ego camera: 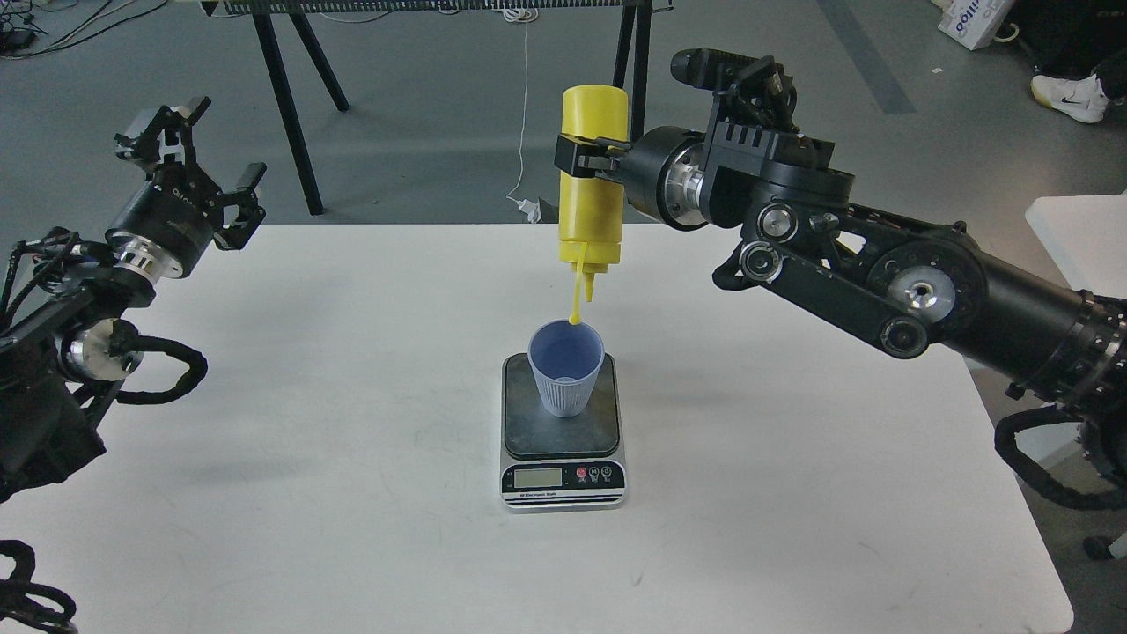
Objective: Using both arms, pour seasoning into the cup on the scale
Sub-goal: 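Tilt the bottle nozzle down and squeeze sauce into the cup, then raise the bottle and lower it back onto the table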
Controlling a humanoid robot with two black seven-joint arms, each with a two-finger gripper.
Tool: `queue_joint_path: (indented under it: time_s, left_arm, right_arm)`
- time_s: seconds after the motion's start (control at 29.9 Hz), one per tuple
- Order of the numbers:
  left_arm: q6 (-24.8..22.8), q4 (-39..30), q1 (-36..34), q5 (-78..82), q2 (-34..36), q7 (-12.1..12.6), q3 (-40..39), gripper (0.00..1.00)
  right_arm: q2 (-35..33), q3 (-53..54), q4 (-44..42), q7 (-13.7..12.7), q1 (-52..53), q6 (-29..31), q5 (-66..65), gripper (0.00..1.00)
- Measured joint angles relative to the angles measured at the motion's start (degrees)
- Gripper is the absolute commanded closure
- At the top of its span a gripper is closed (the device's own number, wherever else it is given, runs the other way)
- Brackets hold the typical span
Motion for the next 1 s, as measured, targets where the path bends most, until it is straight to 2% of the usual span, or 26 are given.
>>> queue_joint_path:
  time_s: [0.4, 1.0]
  left_arm:
    - [0.00, -0.01, 0.00, -0.07, -0.06, 0.00, -0.76, 0.06]
    - [0.00, 0.00, 0.15, -0.07, 0.09, 0.00, -0.45, 0.06]
  right_arm:
    - [0.66, -0.13, -0.03, 0.00, -2.96, -0.83, -0.27, 0.98]
    - [2.24, 1.24, -0.51, 0.00, -5.15, -6.93, -0.11, 0.98]
